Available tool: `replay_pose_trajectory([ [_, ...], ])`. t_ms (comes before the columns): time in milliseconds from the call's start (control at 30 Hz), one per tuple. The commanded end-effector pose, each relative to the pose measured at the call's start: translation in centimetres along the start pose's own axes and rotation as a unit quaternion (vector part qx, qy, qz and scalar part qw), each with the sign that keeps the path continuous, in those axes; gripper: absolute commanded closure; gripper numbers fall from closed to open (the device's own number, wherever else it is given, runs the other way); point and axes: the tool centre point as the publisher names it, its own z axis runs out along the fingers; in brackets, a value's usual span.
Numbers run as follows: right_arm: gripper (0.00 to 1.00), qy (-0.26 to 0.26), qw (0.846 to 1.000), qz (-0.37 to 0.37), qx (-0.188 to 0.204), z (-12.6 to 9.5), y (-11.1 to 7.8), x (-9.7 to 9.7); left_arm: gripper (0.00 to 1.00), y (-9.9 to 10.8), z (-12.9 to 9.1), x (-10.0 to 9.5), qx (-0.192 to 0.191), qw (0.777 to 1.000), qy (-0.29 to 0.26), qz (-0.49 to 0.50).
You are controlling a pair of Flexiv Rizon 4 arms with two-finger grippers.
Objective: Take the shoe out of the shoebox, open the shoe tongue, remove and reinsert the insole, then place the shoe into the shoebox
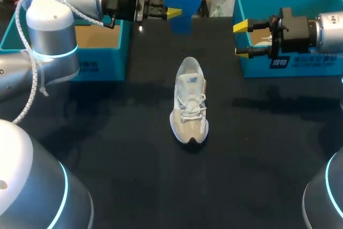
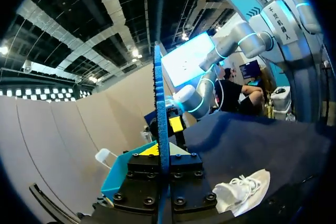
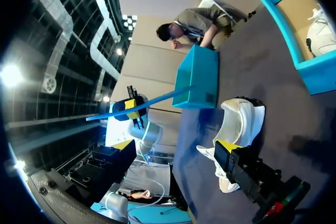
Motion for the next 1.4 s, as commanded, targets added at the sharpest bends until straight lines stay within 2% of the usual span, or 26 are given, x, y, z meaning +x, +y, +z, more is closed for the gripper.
replay_pose_trajectory([
  [33, 0.0, 0.0, 1.0, 0.0, -0.001, 0.1, 0.0, -0.1, 1.0, 0.8, 0.3, 0.5, 0.031, 0.996, -0.03, 0.081],
  [167, 0.0, 0.0, 1.0, 0.0, -0.001, 0.1, 0.0, -0.1, 1.0, 1.1, 0.1, 0.8, 0.064, 0.985, -0.028, 0.159],
  [267, 0.0, 0.0, 1.0, 0.0, -0.001, 0.1, 0.0, -0.1, 1.0, 1.4, 0.0, 0.9, 0.094, 0.963, -0.033, 0.251],
  [333, 0.0, 0.0, 1.0, 0.0, -0.001, 0.1, 0.0, -0.1, 1.0, 1.4, 0.0, 0.8, 0.097, 0.953, -0.033, 0.284],
  [367, 0.0, 0.0, 1.0, 0.0, -0.001, 0.1, 0.0, -0.1, 1.0, 1.5, 0.0, 0.8, 0.099, 0.94, -0.029, 0.325],
  [433, 0.0, 0.0, 1.0, 0.0, -0.001, 0.1, 0.0, -0.1, 1.0, 1.6, 0.0, 0.7, 0.099, 0.929, -0.033, 0.354],
  [500, 0.0, 0.0, 1.0, 0.0, -0.001, 0.1, 0.0, -0.1, 1.0, 2.0, 0.0, 0.7, 0.101, 0.899, -0.02, 0.425],
  [533, 0.0, 0.0, 1.0, 0.0, -0.001, 0.1, 0.0, -0.1, 1.0, 2.1, 0.1, 0.5, 0.092, 0.901, -0.03, 0.423],
  [667, 0.0, 0.0, 1.0, 0.0, -0.001, 0.1, 0.0, -0.1, 1.0, 3.0, 0.1, 0.2, 0.083, 0.853, -0.024, 0.515],
  [700, 0.0, 0.0, 1.0, 0.0, -0.001, 0.1, 0.0, -0.1, 1.0, 3.3, 0.1, 0.2, 0.083, 0.832, -0.019, 0.549],
  [767, 0.0, 0.0, 1.0, 0.0, -0.001, 0.1, 0.0, -0.1, 1.0, 3.6, 0.2, 0.2, 0.072, 0.833, -0.03, 0.547],
  [800, 0.0, 0.0, 1.0, 0.0, -0.001, 0.1, 0.0, -0.1, 1.0, 3.9, 0.2, 0.2, 0.071, 0.814, -0.025, 0.575],
  [933, 0.0, 0.0, 1.0, 0.0, -0.001, 0.1, 0.0, -0.1, 1.0, 4.6, 0.2, 0.5, 0.064, 0.792, -0.022, 0.607],
  [1033, 0.0, 0.0, 1.0, 0.0, -0.001, 0.1, 0.0, -0.1, 1.0, 5.1, 0.4, 0.6, 0.057, 0.797, -0.023, 0.601],
  [1200, 0.0, 0.0, 1.0, 0.0, -0.001, 0.1, 0.0, -0.1, 1.0, 6.4, 0.8, 0.8, 0.042, 0.78, -0.021, 0.624],
  [1400, 0.0, 0.0, 1.0, 0.0, -0.001, 0.1, 0.0, -0.1, 1.0, 7.2, 1.6, 0.8, 0.017, 0.789, -0.035, 0.614],
])
